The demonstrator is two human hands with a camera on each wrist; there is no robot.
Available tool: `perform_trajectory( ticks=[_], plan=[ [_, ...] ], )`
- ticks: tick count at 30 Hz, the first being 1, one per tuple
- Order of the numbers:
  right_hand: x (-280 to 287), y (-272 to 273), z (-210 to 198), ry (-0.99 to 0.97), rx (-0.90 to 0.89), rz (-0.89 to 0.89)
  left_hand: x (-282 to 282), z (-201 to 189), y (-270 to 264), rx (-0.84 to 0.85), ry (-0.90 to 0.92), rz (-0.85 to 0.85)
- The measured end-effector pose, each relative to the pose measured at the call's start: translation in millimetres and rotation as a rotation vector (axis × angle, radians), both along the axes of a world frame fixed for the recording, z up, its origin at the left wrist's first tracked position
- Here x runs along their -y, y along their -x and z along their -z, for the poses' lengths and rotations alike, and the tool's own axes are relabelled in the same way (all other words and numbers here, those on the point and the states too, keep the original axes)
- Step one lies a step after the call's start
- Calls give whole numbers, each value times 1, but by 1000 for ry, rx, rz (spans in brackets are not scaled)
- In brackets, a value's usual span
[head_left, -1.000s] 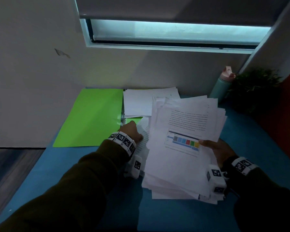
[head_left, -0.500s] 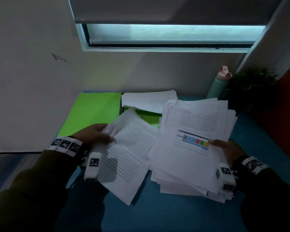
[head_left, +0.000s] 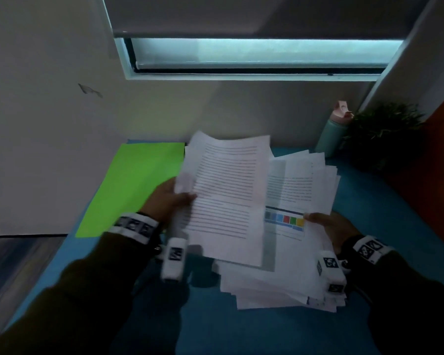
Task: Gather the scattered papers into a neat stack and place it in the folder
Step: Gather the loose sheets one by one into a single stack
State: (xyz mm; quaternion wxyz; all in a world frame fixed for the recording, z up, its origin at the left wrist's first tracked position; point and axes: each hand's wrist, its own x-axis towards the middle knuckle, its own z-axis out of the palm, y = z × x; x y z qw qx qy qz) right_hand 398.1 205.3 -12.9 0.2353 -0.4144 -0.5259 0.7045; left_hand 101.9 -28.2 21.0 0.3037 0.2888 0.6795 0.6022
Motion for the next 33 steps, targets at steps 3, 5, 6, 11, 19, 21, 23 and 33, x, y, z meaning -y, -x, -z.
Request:
perform_trajectory(
  ticks=[3,5,6,11,19,21,23,33],
  plan=[
    [8,9,-5,-20,9,0,-41,18,-32,-141,99,18],
    [13,10,-5,-43,8,-16,-60,23,-54,-199,178,38],
    [15,10,-3,-71,0,-46,-68,25,-63,-230,223,70],
    [10,5,12,-26,-38,-141,-89,27,-74,-435,378,197],
    [-11,-2,11,-25,20,2,-96,28,3,-773,645,68],
    [-15,-6,9,-13,28,26,-102,34,15,-803,711,129],
    [-16,-9,9,-13,22,27,-109,40,25,-848,802,171],
    [-17,-6,17,-24,53,-3,-128,24,64,-1157,997,333]
  ],
)
